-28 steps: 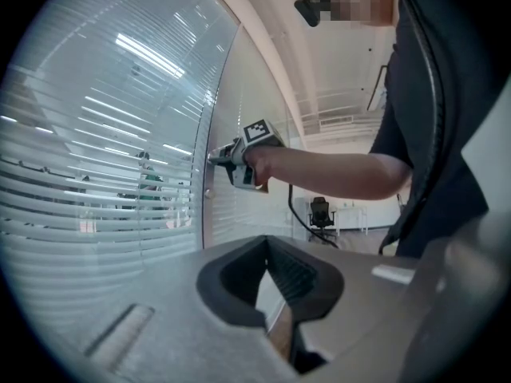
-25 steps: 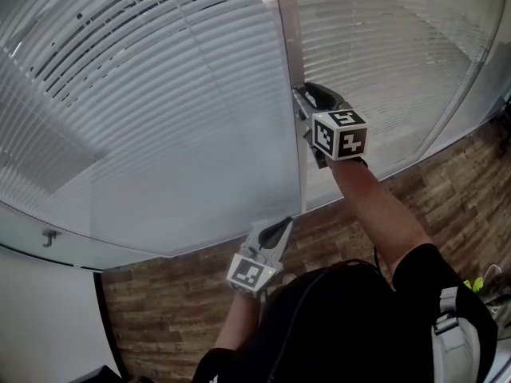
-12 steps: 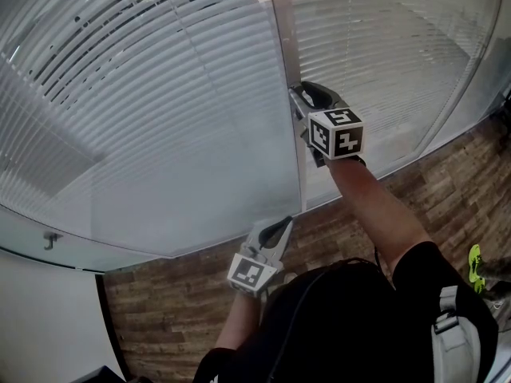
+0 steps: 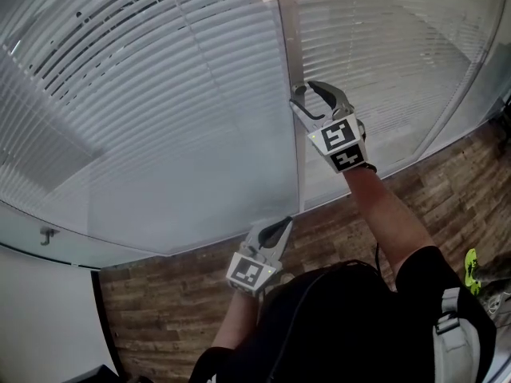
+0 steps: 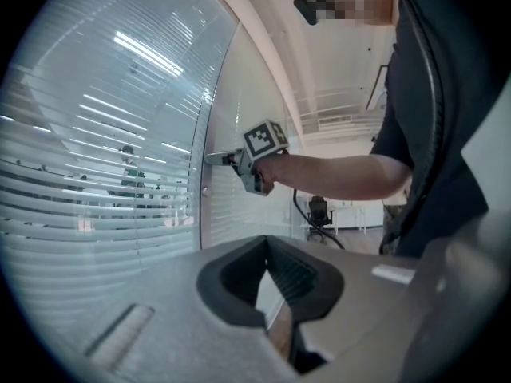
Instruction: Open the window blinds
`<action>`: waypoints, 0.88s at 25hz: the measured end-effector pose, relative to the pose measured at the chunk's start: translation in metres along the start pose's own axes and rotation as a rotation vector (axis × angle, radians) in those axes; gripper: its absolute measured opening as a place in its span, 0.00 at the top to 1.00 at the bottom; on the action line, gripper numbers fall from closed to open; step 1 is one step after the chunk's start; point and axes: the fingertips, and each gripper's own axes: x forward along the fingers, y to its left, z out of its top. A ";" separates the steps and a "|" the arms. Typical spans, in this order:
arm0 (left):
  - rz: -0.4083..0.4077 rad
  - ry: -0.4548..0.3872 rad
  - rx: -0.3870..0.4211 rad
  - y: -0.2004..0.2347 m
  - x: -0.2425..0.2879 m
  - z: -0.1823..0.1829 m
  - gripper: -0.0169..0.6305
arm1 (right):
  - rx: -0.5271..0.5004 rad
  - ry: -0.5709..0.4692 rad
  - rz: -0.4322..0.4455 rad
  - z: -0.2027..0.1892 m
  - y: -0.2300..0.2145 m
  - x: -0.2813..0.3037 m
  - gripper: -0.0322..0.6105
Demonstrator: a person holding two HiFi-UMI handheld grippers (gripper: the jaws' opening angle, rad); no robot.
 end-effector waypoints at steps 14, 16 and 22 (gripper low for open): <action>-0.006 -0.005 -0.002 0.002 0.002 -0.002 0.97 | -0.949 0.179 -0.005 -0.008 0.009 0.007 0.61; -0.005 -0.013 -0.001 0.003 0.002 0.000 0.97 | -0.956 0.180 -0.006 -0.008 0.010 0.009 0.62; 0.003 -0.014 0.006 0.008 0.002 0.002 0.97 | -0.939 0.181 -0.013 -0.008 0.009 0.012 0.75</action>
